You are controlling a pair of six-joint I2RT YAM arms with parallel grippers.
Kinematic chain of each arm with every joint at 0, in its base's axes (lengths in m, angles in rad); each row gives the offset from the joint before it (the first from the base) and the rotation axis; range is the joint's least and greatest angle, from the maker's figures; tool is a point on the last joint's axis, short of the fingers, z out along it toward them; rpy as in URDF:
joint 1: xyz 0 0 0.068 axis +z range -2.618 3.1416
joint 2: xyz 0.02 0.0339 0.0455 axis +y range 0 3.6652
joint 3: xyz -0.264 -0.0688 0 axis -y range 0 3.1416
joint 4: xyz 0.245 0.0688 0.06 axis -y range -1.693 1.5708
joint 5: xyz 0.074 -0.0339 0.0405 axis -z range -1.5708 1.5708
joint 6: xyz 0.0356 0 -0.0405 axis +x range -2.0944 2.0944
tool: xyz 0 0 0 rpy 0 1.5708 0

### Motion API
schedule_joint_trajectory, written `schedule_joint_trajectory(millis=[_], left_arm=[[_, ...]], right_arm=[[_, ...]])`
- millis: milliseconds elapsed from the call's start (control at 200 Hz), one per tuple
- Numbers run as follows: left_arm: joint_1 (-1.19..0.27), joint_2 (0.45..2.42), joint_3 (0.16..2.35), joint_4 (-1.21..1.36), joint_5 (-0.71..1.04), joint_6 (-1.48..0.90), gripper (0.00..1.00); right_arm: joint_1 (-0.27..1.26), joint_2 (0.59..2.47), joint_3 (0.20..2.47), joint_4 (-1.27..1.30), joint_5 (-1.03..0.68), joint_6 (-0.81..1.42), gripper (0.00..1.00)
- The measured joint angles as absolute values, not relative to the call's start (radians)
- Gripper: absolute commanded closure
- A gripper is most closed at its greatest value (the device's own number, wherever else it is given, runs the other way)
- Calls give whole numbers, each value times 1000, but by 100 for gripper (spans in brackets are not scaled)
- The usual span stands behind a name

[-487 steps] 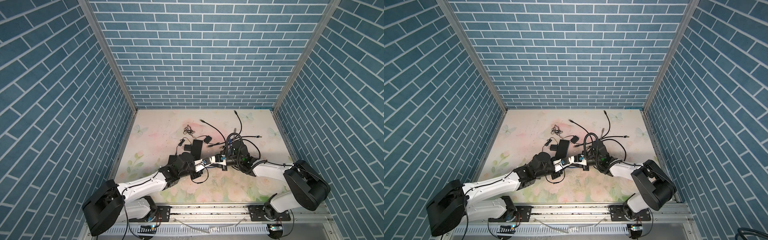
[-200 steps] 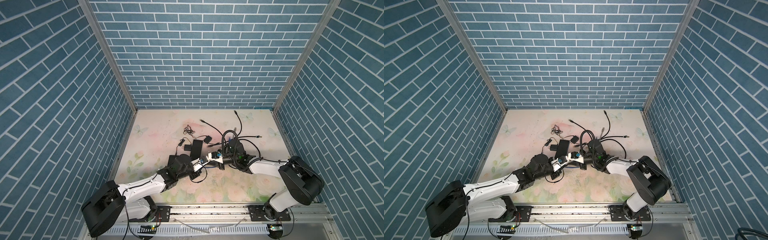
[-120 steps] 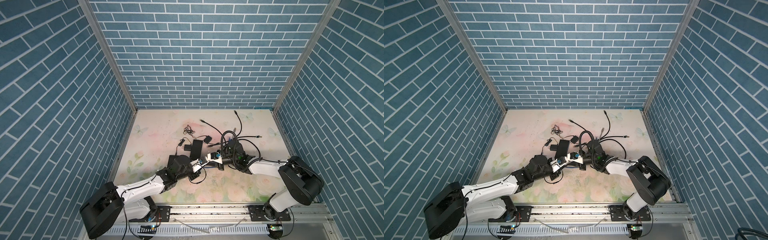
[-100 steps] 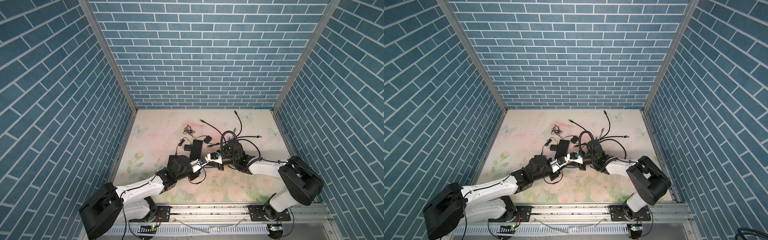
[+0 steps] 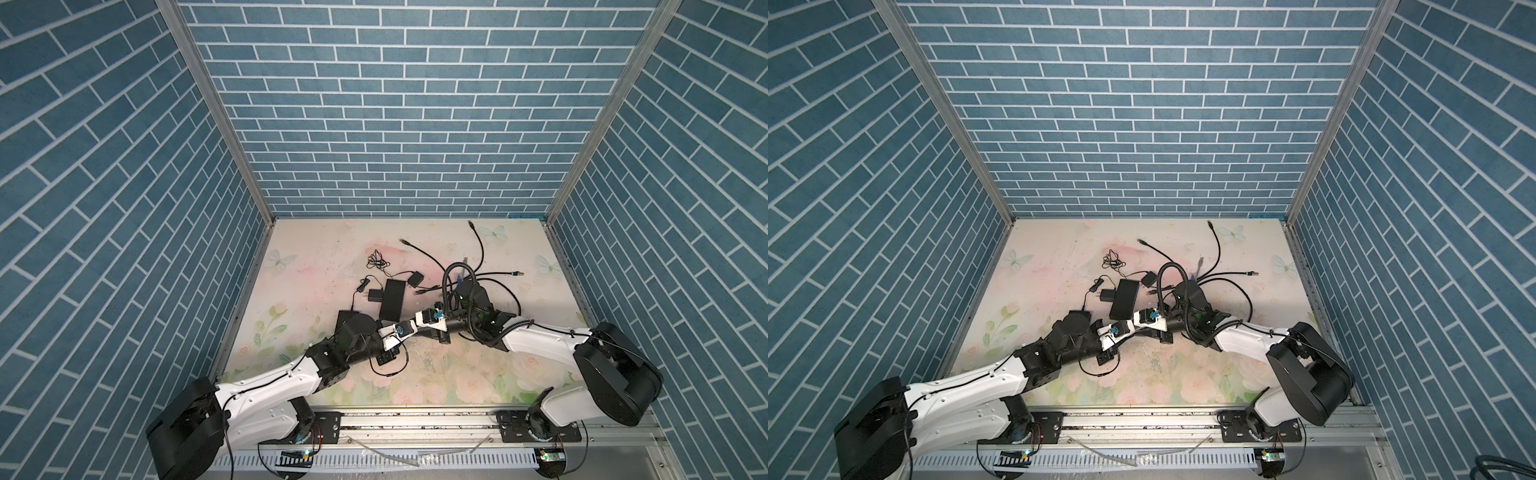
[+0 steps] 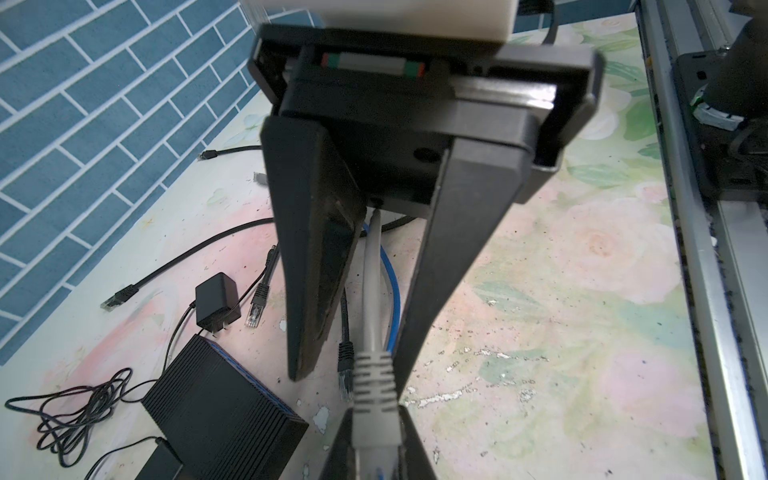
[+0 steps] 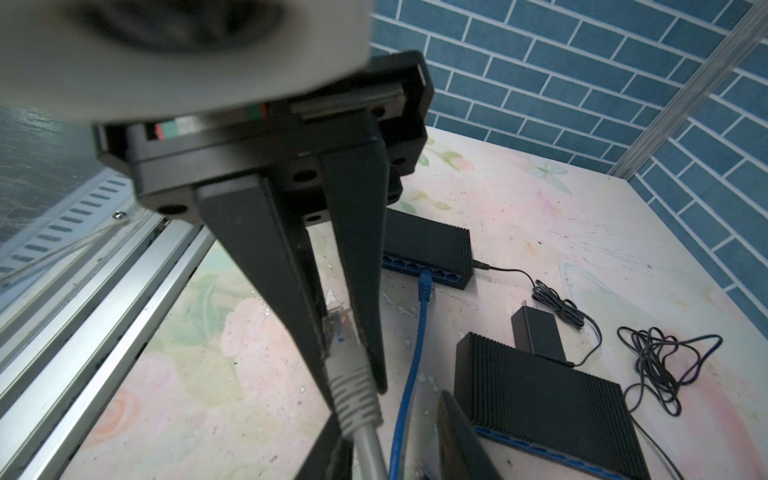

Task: Insert the plug into the switch port
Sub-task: 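Close the right gripper on the gray plug beside the left gripper, then open the left gripper and draw it back while the right holds the plug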

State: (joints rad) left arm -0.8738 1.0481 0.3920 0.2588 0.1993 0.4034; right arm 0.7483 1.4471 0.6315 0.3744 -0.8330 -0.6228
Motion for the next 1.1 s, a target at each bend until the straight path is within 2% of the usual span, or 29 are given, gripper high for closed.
schedule_joint_trajectory(millis=[480,1100], left_arm=[[-871,1047,392,195,165,484,95],[-871,1030,392,200,165,485,95]], right_arm=[[761,1407,632,292,-902,-633,66],[761,1483,650,393,-902,-612,73]])
